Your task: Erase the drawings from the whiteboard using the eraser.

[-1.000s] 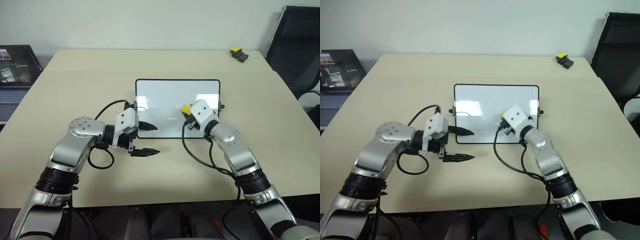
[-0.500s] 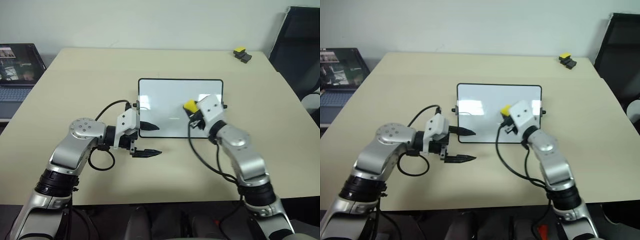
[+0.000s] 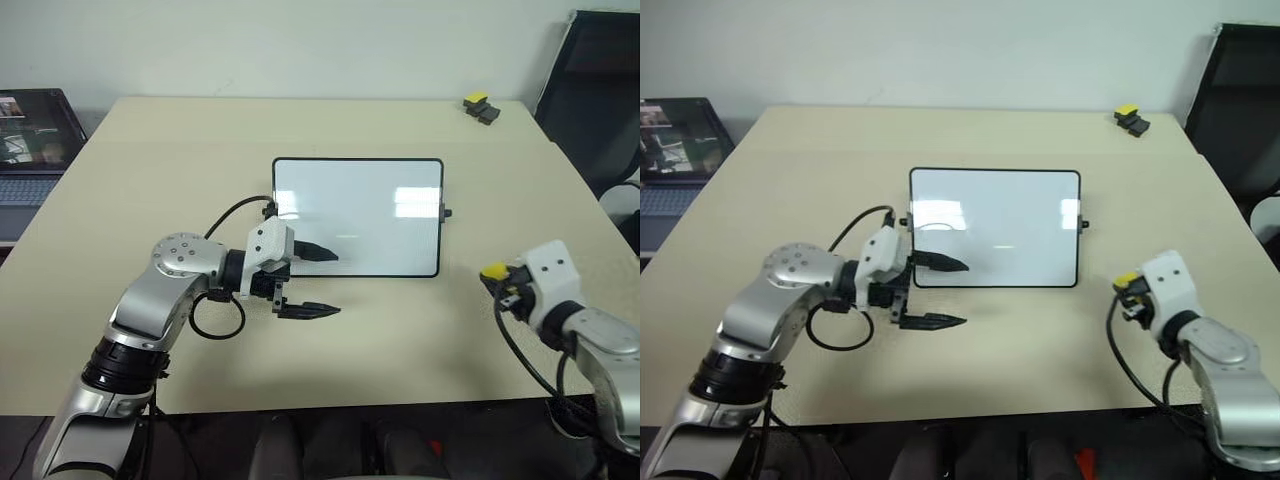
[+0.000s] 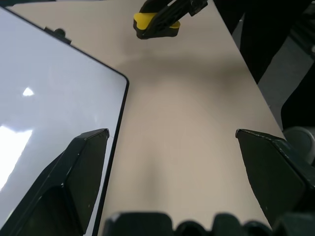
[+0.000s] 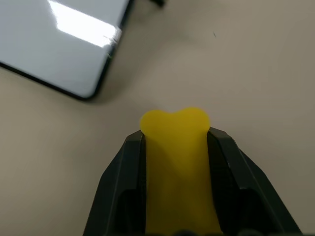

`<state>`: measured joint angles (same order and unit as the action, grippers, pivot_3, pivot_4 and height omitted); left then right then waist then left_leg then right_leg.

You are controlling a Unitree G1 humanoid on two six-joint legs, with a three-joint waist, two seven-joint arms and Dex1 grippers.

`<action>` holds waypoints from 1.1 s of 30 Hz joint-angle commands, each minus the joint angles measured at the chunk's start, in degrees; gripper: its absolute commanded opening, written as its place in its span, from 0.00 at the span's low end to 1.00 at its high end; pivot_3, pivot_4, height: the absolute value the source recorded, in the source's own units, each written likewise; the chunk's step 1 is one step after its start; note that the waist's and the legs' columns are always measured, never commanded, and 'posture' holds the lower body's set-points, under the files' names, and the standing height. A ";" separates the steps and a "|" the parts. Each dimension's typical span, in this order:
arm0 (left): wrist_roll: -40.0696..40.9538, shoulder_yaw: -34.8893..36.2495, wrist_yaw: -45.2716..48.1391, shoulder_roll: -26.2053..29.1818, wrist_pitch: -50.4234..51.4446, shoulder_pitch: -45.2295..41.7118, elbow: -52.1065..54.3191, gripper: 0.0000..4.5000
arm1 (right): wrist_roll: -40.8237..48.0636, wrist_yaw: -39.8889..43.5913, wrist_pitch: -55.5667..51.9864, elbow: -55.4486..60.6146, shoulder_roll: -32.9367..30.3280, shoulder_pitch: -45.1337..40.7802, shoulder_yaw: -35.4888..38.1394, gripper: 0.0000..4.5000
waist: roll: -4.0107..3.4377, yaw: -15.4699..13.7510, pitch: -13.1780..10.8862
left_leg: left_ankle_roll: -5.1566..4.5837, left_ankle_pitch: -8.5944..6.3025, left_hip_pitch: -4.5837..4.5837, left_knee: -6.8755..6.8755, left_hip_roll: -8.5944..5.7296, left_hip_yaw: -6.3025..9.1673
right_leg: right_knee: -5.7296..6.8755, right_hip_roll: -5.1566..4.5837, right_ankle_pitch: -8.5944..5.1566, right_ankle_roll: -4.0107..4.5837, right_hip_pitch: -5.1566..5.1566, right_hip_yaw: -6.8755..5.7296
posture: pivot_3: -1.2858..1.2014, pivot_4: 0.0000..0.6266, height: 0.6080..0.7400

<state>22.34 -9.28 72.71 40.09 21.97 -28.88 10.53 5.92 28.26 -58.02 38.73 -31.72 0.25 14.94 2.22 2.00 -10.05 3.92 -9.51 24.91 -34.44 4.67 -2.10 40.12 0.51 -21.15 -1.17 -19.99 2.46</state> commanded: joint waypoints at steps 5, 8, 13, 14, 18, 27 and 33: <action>-0.08 -0.30 0.55 -0.63 -1.07 -1.13 0.37 1.00 | 1.45 -1.31 3.36 -3.10 0.54 -0.84 0.21 0.29 | 0.00 -0.02 0.00 | 0.00 0.00 0.00 -0.04 -0.03 -0.03 | -0.02 -0.01 0.01 -0.01 0.02 0.05 | 0.52 0.24 1.00; -0.29 -0.24 0.43 -0.67 -1.13 -0.90 0.34 1.00 | 0.90 -2.34 5.40 -6.29 0.72 -1.56 -1.30 0.29 | 0.00 -0.17 0.00 | 0.00 0.00 0.01 -0.06 -0.04 -0.01 | -0.03 -0.02 0.01 -0.02 0.05 0.02 | 0.52 0.24 1.00; -0.43 0.46 -0.35 -0.20 -0.82 0.65 1.11 1.00 | 0.33 -2.73 8.18 -12.74 -0.35 -1.18 -2.83 0.50 | 0.00 -0.24 0.00 | 0.00 0.00 0.02 -0.04 -0.04 -0.03 | -0.08 -0.02 0.02 0.00 0.06 0.02 | 0.52 0.24 1.00; -0.38 0.67 -0.54 -0.06 -0.70 1.02 1.32 1.00 | 0.36 -2.65 8.66 -13.71 -0.51 -0.81 -2.80 0.59 | 0.00 -0.25 0.00 | 0.00 0.00 0.02 -0.04 -0.04 -0.04 | -0.10 -0.02 0.02 0.00 0.07 0.02 | 0.52 0.24 1.00; -0.30 0.86 -0.98 0.09 -0.67 1.35 1.44 1.00 | 1.00 -2.77 9.62 -14.48 -0.08 -0.62 -2.22 0.90 | 0.00 -0.24 0.00 | 0.00 0.00 0.01 -0.05 -0.01 -0.02 | -0.10 -0.01 0.03 0.02 0.08 0.00 | 0.52 0.24 1.00; 0.44 7.17 -9.49 -0.64 0.73 3.32 0.14 1.00 | 8.66 -6.39 11.75 -0.11 8.30 -3.11 3.10 0.99 | -0.03 -0.08 0.00 | 0.00 0.00 -0.02 -0.03 0.02 0.07 | -0.07 0.00 0.02 0.01 0.11 0.00 | 0.52 0.24 1.00; 6.95 16.26 -20.04 -4.23 6.07 12.86 9.34 1.00 | 9.68 -9.26 23.92 5.96 18.03 1.81 -1.58 0.99 | -0.03 -0.24 0.03 | 0.12 -0.08 -0.01 0.00 0.03 0.19 | -0.14 -0.04 0.02 0.03 0.15 0.01 | 0.52 0.24 1.00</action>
<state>27.00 3.84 55.11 36.44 27.66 -16.15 15.49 15.24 19.98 -37.87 42.66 -14.15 1.49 13.02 2.19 1.76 -10.02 4.04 -9.59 24.92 -34.45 4.69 -1.91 39.97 0.46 -21.12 -1.12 -19.85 2.47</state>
